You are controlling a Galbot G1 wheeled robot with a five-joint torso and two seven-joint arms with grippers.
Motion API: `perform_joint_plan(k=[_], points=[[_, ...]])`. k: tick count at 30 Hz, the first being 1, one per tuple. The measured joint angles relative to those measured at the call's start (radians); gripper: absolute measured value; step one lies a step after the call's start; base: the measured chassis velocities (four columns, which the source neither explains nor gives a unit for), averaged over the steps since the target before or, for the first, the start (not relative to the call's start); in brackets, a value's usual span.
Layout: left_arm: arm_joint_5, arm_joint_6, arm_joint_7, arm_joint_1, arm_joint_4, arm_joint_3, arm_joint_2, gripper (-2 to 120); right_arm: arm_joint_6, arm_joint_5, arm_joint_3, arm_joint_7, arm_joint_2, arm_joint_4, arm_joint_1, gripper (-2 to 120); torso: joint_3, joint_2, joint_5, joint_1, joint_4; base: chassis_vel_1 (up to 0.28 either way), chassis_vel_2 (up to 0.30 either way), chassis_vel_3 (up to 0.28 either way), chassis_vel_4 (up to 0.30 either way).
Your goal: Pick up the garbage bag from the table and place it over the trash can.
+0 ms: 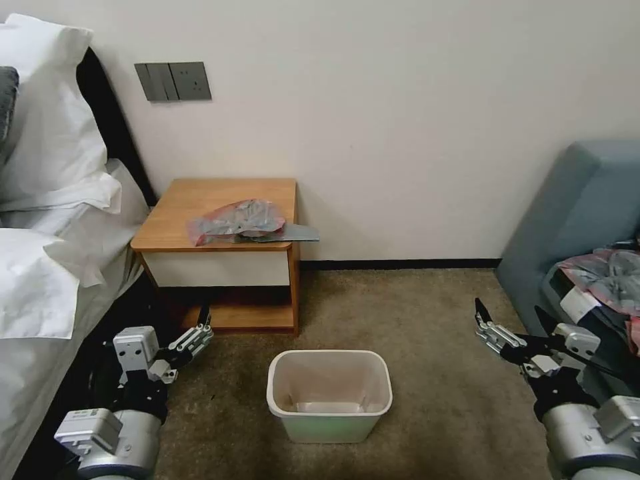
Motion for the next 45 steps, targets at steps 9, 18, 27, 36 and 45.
perform_joint_plan(k=[9,18,27,36,45], points=[[-0.033,0.035,-0.004,-0.007,0.005,-0.001,0.042,100,-0.002,0.221,-0.066,-0.033,-0.084,-0.004,0.047,100,0.000,0.000,-0.0001,0.000,0.0001,0.000,0.000,0.000,0.000],[-0.037,0.004,-0.007,-0.013,0.007,-0.014,0.064,100,-0.010,0.371,-0.097,-0.025,-0.115,-0.039,0.110,100,0.000,0.000,0.0001,0.000,0.0000,0.000,0.000,0.000,0.000],[-0.027,-0.018,-0.001,0.002,0.008,-0.015,0.049,100,-0.037,0.538,-0.201,0.060,-0.156,-0.178,0.258,100,0.000,0.000,0.0002,0.000,0.0002,0.000,0.000,0.000,0.000],[-0.039,-0.020,0.008,0.010,0.009,-0.001,0.074,100,-0.082,0.880,-0.241,0.162,-0.139,-0.331,0.417,100,0.000,0.000,-0.0001,0.000,-0.0002,0.000,0.000,0.000,0.000],[-0.051,-0.024,0.008,0.010,0.009,-0.003,0.088,100,-0.094,1.098,-0.297,0.176,-0.129,-0.478,0.561,100,0.000,0.000,-0.0001,0.000,-0.0001,0.000,0.000,0.000,0.000]])
